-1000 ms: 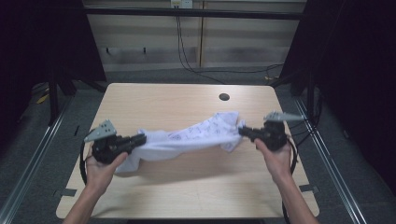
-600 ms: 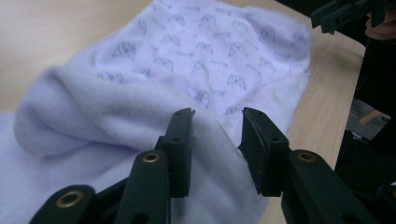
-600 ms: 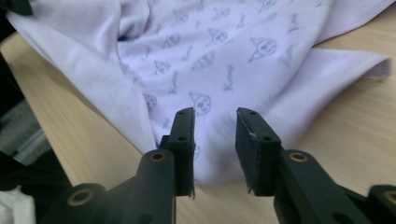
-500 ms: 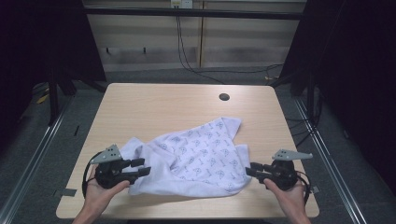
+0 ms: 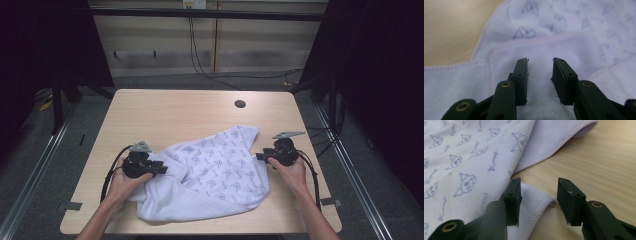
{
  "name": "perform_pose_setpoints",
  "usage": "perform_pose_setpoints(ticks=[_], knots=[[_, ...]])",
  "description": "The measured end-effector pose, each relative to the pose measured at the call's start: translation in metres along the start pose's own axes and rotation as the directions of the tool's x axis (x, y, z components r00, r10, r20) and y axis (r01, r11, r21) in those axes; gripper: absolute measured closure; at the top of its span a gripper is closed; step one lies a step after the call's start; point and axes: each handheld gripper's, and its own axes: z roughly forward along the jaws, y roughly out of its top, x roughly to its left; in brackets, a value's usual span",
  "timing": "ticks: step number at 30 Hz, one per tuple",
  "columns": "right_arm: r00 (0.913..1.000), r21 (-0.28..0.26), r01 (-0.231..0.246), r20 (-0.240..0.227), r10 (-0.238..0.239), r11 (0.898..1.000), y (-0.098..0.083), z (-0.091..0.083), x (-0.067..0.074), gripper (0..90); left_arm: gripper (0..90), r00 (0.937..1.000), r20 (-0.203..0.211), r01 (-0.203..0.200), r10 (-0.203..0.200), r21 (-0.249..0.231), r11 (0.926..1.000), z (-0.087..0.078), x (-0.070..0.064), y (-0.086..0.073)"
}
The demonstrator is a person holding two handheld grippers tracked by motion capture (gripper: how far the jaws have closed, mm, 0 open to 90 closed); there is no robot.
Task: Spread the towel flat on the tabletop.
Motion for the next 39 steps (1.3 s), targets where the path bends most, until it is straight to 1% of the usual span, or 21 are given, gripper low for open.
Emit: perform_pose_setpoints(ticks=[2,4,6,7,9,13,16,19,20,22,23,24,25,26,28,29,31,32,34,36,39], knots=[[0.9997,0.027,0.024,0.01,-0.024,0.999,-0.003,0.004,0.003,57.7,65.5,0.9999,-0.012,-0.005,0.005,0.014,0.9999,-0.003,-0.001,-0.001],[0.9981,0.027,0.059,0.013,-0.06,0.998,-0.004,0.002,0.008,73.6,66.5,0.999,-0.037,-0.023,0.024,0.019,0.9996,-0.005,-0.006,-0.004],[0.9958,0.038,0.081,0.039,-0.082,0.996,-0.003,-0.003,0.012,82.9,67.1,0.9969,-0.071,-0.031,0.034,0.036,0.9989,-0.009,-0.012,-0.008],[0.9948,0.022,0.082,0.059,-0.083,0.996,-0.001,-0.008,0.012,85.0,67.2,0.996,-0.08,-0.035,0.038,0.044,0.9984,-0.012,-0.014,-0.01],[0.9938,-0.023,0.067,0.09,-0.064,0.998,0.003,-0.022,0.009,85.8,67.1,0.9952,-0.096,-0.015,0.02,0.044,0.9989,-0.017,-0.015,-0.016],[0.9832,-0.128,0.049,0.181,-0.025,0.991,0.011,-0.062,-0.008,86.0,67.0,0.9935,-0.114,-0.002,0.007,0.043,0.9991,-0.029,-0.021,-0.028],[0.9766,-0.223,0.051,0.215,-0.002,0.973,0.013,-0.095,-0.013,85.6,65.8,0.9933,-0.115,-0.008,0.014,0.05,0.9987,-0.035,-0.029,-0.035],[0.9751,-0.263,0.067,0.222,-0.007,0.962,0.005,-0.116,-0.008,83.9,64.2,0.9967,-0.08,0.018,-0.013,0.058,0.9982,-0.037,-0.033,-0.037],[0.9758,-0.258,0.059,0.219,-0.001,0.964,0.0,-0.118,-0.008,82.3,63.0,0.9972,-0.072,0.021,-0.017,0.056,0.9982,-0.037,-0.034,-0.037],[0.9743,-0.205,0.055,0.225,-0.008,0.977,-0.011,-0.118,-0.007,78.2,62.7,0.9968,-0.079,0.016,-0.011,0.063,0.9979,-0.037,-0.035,-0.036],[0.9763,-0.186,0.047,0.216,-0.006,0.981,-0.017,-0.116,-0.007,75.0,62.0,0.9972,-0.074,0.015,-0.01,0.065,0.9978,-0.037,-0.035,-0.036],[0.9734,-0.171,0.043,0.229,-0.003,0.984,-0.023,-0.115,-0.006,74.1,61.9,0.9976,-0.069,0.013,-0.008,0.067,0.9977,-0.037,-0.035,-0.036],[0.973,-0.175,0.041,0.231,0.0,0.984,-0.028,-0.114,-0.005,74.1,61.9,0.998,-0.063,0.013,-0.009,0.068,0.9976,-0.037,-0.034,-0.035],[0.9778,-0.176,0.034,0.21,0.004,0.984,-0.032,-0.114,-0.005,74.0,61.8,0.998,-0.061,0.02,-0.016,0.068,0.9975,-0.037,-0.034,-0.035],[0.9764,-0.187,0.032,0.216,0.009,0.982,-0.036,-0.113,-0.003,72.1,61.7,0.9979,-0.065,0.012,-0.008,0.065,0.9978,-0.037,-0.033,-0.033],[0.9785,-0.19,0.023,0.206,0.016,0.982,-0.037,-0.112,-0.003,70.4,60.8,0.9977,-0.067,0.014,-0.01,0.06,0.9981,-0.038,-0.033,-0.032],[0.9733,-0.188,0.018,0.228,0.026,0.982,-0.037,-0.112,-0.002,68.6,59.6,0.9983,-0.056,0.018,-0.016,0.043,0.9989,-0.038,-0.033,-0.03],[0.9765,-0.193,0.019,0.214,0.023,0.981,-0.036,-0.113,-0.002,68.7,59.0,0.9986,-0.052,0.012,-0.01,0.044,0.999,-0.039,-0.033,-0.028],[0.9617,-0.198,0.022,0.272,0.034,0.98,-0.035,-0.117,0.0,67.6,58.7,0.9983,-0.058,0.01,-0.008,0.031,0.9995,-0.04,-0.033,-0.024],[0.9694,-0.225,-0.001,0.239,0.056,0.974,-0.035,-0.121,-0.003,64.1,58.1,0.9988,-0.048,0.014,-0.013,0.013,0.9998,-0.039,-0.032,-0.02],[0.9809,-0.205,-0.012,0.187,0.051,0.979,-0.036,-0.116,0.002,60.9,58.0,0.9989,-0.047,-0.004,0.005,0.03,0.9996,-0.035,-0.029,-0.011]])
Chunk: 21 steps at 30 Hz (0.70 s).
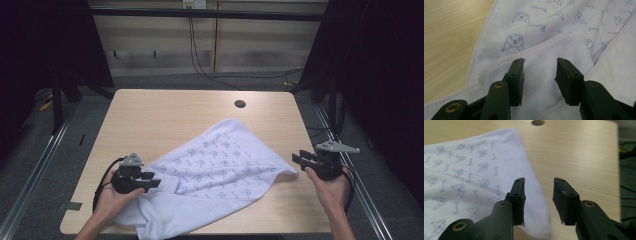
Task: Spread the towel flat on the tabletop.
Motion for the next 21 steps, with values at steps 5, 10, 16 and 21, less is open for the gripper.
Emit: perform_pose_setpoints(ticks=[5,10,16,21], knots=[[0.9929,0.047,0.037,-0.115,-0.031,0.998,-0.003,0.024,0.031,60.8,59.1,0.9999,0.012,0.003,-0.003,-0.003,1.0,0.013,0.01,0.019],[0.9774,0.135,0.1,-0.199,-0.072,0.986,-0.007,0.054,0.062,62.8,61.3,0.9995,0.027,0.018,-0.019,0.021,0.9996,0.034,0.02,0.029],[0.9793,0.285,0.151,-0.173,-0.105,0.946,-0.024,0.07,0.072,66.3,65.9,0.9998,-0.006,-0.017,0.018,0.082,0.9965,0.033,0.017,0.018],[0.9878,0.294,0.133,-0.118,-0.102,0.946,-0.015,0.081,0.063,66.0,65.9,0.9998,0.0,-0.018,0.018,0.068,0.9975,0.024,0.014,0.005]])
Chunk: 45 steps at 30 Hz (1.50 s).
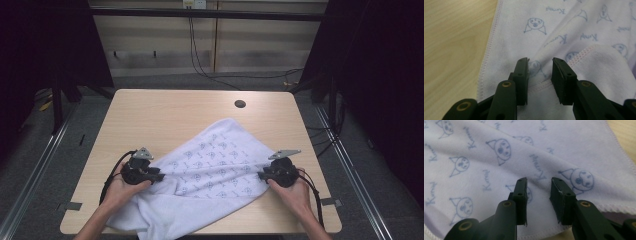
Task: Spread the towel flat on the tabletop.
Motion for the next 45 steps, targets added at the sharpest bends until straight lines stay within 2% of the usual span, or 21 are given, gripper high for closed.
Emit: perform_pose_setpoints(ticks=[3,6,8,12,14,15,17,18,20,22,24,25,28,29,32,33,34,35,38,40,45], knots=[[0.9996,-0.016,-0.004,0.027,0.004,1.0,0.017,0.015,-0.012,65.2,64.5,0.9999,0.007,0.014,-0.014,-0.007,0.9999,0.0,-0.001,-0.001],[0.9986,-0.033,-0.036,0.038,0.038,0.999,0.04,0.034,-0.025,64.8,60.1,0.9996,0.023,0.018,-0.018,-0.012,0.9998,0.001,-0.001,0.0],[0.9972,-0.042,-0.026,0.069,0.029,0.999,0.056,0.048,-0.029,63.9,59.9,0.9994,0.023,0.027,-0.027,-0.024,0.9993,0.003,-0.001,0.001],[0.9907,-0.036,-0.064,0.118,0.068,0.997,0.087,0.07,-0.034,58.7,57.9,0.9983,0.053,0.024,-0.023,-0.029,0.9993,0.006,-0.005,0.003],[0.9929,-0.048,-0.073,0.091,0.077,0.996,0.095,0.078,-0.033,47.6,56.5,0.9986,0.051,0.016,-0.015,-0.039,0.9991,0.008,-0.01,0.003],[0.9931,-0.05,-0.075,0.086,0.079,0.996,0.096,0.08,-0.031,47.0,56.3,0.9983,0.058,0.01,-0.009,-0.029,0.9995,0.008,-0.013,0.003],[0.9948,-0.08,-0.081,0.056,0.086,0.993,0.094,0.078,-0.025,45.6,57.3,0.9986,0.044,-0.03,0.031,-0.019,0.9994,0.008,-0.018,0.003],[0.9972,-0.09,-0.062,0.037,0.065,0.994,0.092,0.075,-0.019,45.5,59.9,0.9986,0.034,-0.039,0.04,-0.019,0.9991,0.009,-0.019,0.004],[0.9999,-0.09,-0.01,0.011,0.011,0.996,0.086,0.067,-0.003,46.0,72.2,0.9964,0.063,-0.055,0.057,-0.018,0.9983,0.009,-0.019,0.004],[0.9978,-0.085,0.017,-0.063,-0.022,0.996,0.078,0.058,0.011,47.1,78.7,0.996,0.066,-0.058,0.059,-0.014,0.9982,0.009,-0.019,0.005],[0.9916,-0.091,0.055,-0.111,-0.065,0.994,0.068,0.046,0.027,47.4,82.2,0.9967,0.063,-0.052,0.052,-0.01,0.9986,0.008,-0.018,0.005],[0.9879,-0.104,0.054,-0.139,-0.068,0.993,0.063,0.04,0.035,47.4,82.3,0.9963,0.069,-0.052,0.052,-0.007,0.9986,0.008,-0.017,0.005],[0.97,-0.083,0.109,-0.208,-0.125,0.99,0.048,0.029,0.057,48.2,81.8,0.9967,0.075,-0.029,0.031,-0.021,0.9994,0.009,-0.015,0.005],[0.9664,-0.06,0.139,-0.21,-0.149,0.988,0.043,0.028,0.064,48.2,80.1,0.9971,0.077,0.0,0.002,-0.027,0.9996,0.009,-0.013,0.005],[0.9604,-0.015,0.211,-0.183,-0.21,0.977,0.029,0.029,0.073,47.0,72.1,0.9984,0.057,0.008,-0.006,-0.031,0.9995,0.009,-0.01,0.004],[0.9606,-0.031,0.208,-0.182,-0.21,0.978,0.026,0.028,0.071,47.1,68.8,0.9987,0.049,0.02,-0.018,-0.039,0.9991,0.009,-0.009,0.004],[0.9605,-0.039,0.205,-0.184,-0.208,0.978,0.024,0.027,0.068,48.4,63.1,0.9998,0.014,0.014,-0.014,-0.036,0.9992,0.009,-0.009,0.004],[0.9622,-0.035,0.211,-0.169,-0.214,0.977,0.023,0.026,0.063,49.9,57.8,0.9999,0.006,0.008,-0.008,-0.038,0.9992,0.009,-0.009,0.004],[0.9669,-0.026,0.19,-0.169,-0.192,0.981,0.025,0.025,0.045,56.2,52.2,0.9997,0.016,0.02,-0.019,-0.056,0.9982,0.011,-0.011,0.005],[0.9741,-0.033,0.174,-0.141,-0.177,0.984,0.027,0.026,0.03,56.4,51.1,0.9987,0.046,0.026,-0.023,-0.068,0.9973,0.011,-0.011,0.006],[0.9927,-0.057,0.095,-0.07,-0.099,0.994,0.029,0.028,-0.008,56.0,54.5,0.998,0.062,0.019,-0.012,-0.109,0.9939,-0.002,-0.016,0.007]])
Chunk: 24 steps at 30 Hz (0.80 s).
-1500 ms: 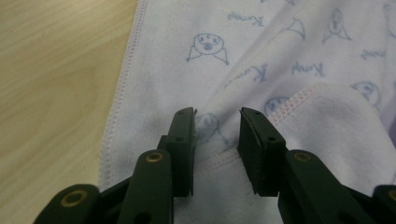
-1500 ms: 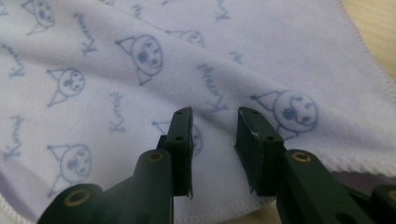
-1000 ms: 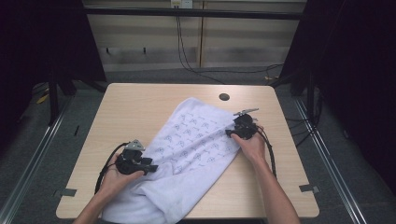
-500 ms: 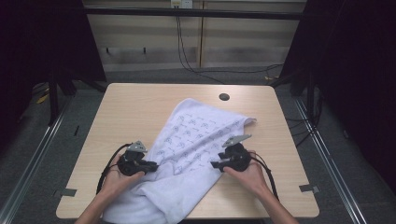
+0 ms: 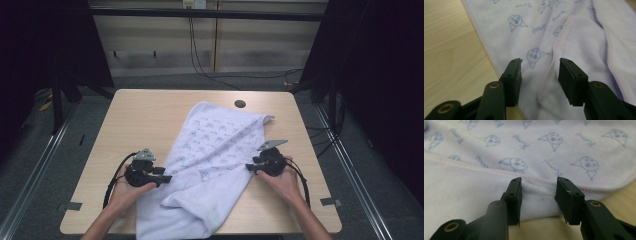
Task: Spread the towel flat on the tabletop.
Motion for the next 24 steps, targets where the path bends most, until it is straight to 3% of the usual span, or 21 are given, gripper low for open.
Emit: perform_pose_setpoints(ticks=[2,4,6,8,11,13,15,17,19,21,24], knots=[[0.9988,0.01,-0.019,0.046,0.018,1.0,-0.001,-0.003,-0.013,54.2,58.8,0.9998,0.014,-0.014,0.015,-0.014,0.9998,-0.007,-0.005,0.0],[0.9959,0.01,-0.059,0.069,0.058,0.998,-0.004,-0.007,-0.023,52.9,63.2,0.9998,0.001,-0.019,0.019,-0.009,0.9998,-0.012,-0.01,-0.004],[0.9895,0.031,-0.077,0.125,0.073,0.997,-0.005,-0.012,-0.021,46.1,65.6,1.0,-0.003,-0.005,0.005,0.021,0.9998,-0.016,-0.015,-0.009],[0.9951,-0.015,-0.053,0.083,0.054,0.998,-0.004,-0.019,-0.008,48.1,65.2,1.0,-0.002,-0.01,0.01,0.03,0.9995,-0.018,-0.018,-0.017],[1.0,-0.064,0.006,0.008,-0.006,0.998,0.007,-0.027,0.028,50.4,62.1,0.9998,-0.016,0.008,-0.008,0.039,0.9992,-0.019,-0.012,-0.026],[0.9964,-0.091,0.044,-0.068,-0.05,0.995,0.016,-0.024,0.053,52.4,61.4,0.9994,-0.034,0.004,-0.002,0.057,0.9984,-0.017,-0.007,-0.028],[0.9813,-0.112,0.069,-0.171,-0.088,0.991,0.025,-0.017,0.075,53.9,66.4,0.9992,0.011,0.037,-0.038,0.066,0.9971,-0.013,0.0,-0.031],[0.9626,-0.119,0.085,-0.247,-0.112,0.989,0.033,-0.009,0.098,54.8,72.2,0.9976,0.021,0.065,-0.066,0.051,0.9966,-0.013,0.002,-0.033],[0.9442,-0.112,0.119,-0.295,-0.147,0.987,0.04,0.0,0.118,54.8,75.6,0.9976,0.045,0.05,-0.052,0.055,0.9972,-0.013,0.001,-0.034],[0.932,-0.108,0.14,-0.321,-0.168,0.984,0.047,0.007,0.134,54.4,73.9,0.9971,0.066,0.036,-0.039,0.049,0.9982,-0.015,-0.002,-0.033],[0.9127,-0.106,0.152,-0.367,-0.181,0.983,0.055,0.018,0.149,52.9,70.0,0.9998,0.017,-0.011,0.01,0.071,0.9974,-0.014,-0.01,-0.033]])
